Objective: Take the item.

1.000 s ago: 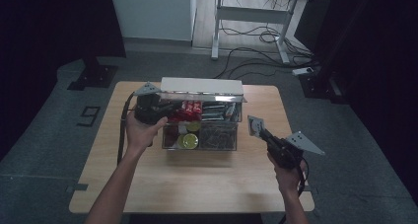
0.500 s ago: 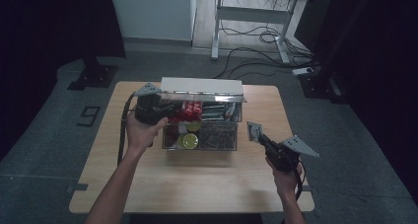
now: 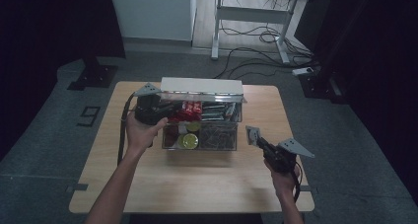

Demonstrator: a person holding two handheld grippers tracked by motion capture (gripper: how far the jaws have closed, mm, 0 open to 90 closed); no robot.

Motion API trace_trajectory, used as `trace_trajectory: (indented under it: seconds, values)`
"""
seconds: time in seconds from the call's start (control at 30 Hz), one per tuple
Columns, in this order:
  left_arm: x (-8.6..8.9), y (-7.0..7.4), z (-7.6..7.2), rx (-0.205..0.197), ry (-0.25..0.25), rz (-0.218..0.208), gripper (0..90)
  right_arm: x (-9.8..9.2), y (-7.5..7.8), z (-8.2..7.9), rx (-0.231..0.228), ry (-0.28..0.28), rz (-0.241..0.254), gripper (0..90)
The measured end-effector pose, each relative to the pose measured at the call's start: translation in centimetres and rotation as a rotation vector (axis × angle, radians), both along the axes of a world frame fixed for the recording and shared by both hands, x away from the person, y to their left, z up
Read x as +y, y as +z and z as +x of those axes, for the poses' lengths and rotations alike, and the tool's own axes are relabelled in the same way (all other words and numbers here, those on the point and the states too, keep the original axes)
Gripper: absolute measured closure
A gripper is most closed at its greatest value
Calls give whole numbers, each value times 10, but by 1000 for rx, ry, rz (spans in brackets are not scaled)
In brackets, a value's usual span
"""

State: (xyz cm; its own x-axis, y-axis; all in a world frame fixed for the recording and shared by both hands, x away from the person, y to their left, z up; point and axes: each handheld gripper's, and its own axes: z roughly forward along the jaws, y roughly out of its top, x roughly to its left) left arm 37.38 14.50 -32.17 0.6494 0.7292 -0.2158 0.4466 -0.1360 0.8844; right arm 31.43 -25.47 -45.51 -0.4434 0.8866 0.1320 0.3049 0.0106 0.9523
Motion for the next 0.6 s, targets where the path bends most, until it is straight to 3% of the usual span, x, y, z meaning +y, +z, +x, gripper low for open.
trace_trajectory:
  seconds: [0.6]
  values:
    - [-1, -1, 0, 1, -3, -2, 900, -5, -15, 4, 41, -22, -4, 895]
